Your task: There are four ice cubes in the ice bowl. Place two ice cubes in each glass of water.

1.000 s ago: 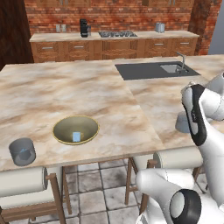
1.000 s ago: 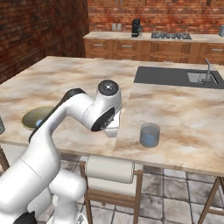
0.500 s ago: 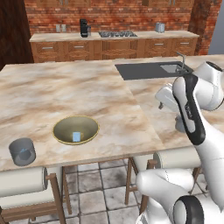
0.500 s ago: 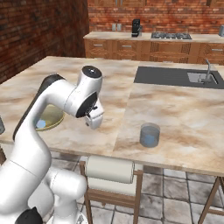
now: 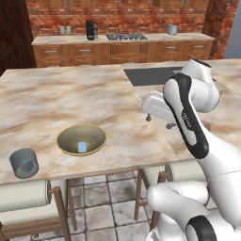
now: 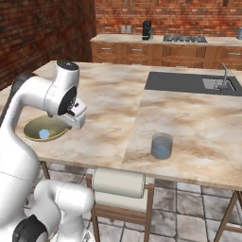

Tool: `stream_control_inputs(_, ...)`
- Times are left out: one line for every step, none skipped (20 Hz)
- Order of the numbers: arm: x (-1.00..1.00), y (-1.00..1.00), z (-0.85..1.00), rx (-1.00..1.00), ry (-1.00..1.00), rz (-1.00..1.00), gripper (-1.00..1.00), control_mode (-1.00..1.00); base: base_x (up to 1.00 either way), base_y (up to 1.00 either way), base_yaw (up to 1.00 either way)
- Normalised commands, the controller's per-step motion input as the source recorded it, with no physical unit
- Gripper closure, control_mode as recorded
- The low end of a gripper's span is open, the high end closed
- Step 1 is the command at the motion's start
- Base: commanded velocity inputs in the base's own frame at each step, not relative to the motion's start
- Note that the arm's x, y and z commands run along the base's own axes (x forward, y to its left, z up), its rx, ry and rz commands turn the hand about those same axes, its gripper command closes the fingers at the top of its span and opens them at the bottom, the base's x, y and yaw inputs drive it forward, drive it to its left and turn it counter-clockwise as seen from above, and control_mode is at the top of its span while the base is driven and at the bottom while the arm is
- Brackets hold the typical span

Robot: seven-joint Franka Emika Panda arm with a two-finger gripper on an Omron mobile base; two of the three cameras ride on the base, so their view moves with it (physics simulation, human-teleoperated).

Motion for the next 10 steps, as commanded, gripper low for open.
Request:
stream_control_inputs(-0.2,1.0,0.34,-0.15,0.03,0.37,-1.0,-1.0,0.0,0.0,0.0)
stream_control_inputs(-0.21,1.0,0.33,-0.17,0.05,0.37,-1.0,-1.0,0.0,0.0,0.0)
stream_control_inputs(-0.2,1.0,0.28,-0.16,0.03,0.37,-1.0,-1.0,0.0,0.0,0.0)
stream_control_inputs(-0.13,1.0,0.19,-0.16,0.02,0.38,-1.0,-1.0,0.0,0.0,0.0)
stream_control_inputs(-0.09,1.0,0.03,-0.17,0.0,0.4,-1.0,-1.0,0.0,0.0,0.0)
stream_control_inputs(-0.09,1.0,0.0,-0.17,0.0,0.38,-1.0,-1.0,0.0,0.0,0.0)
stream_control_inputs(-0.14,0.99,0.0,-0.18,0.0,0.38,-1.0,-1.0,0.0,0.0,0.0)
stream_control_inputs(-0.06,0.99,0.0,-0.17,0.0,0.38,-1.0,-1.0,0.0,0.0,0.0)
stream_control_inputs(-0.04,0.95,0.0,-0.15,0.0,0.37,-1.0,-1.0,0.0,0.0,0.0)
stream_control_inputs(-0.05,0.9,0.0,-0.14,0.0,0.31,-1.0,-1.0,0.0,0.0,0.0)
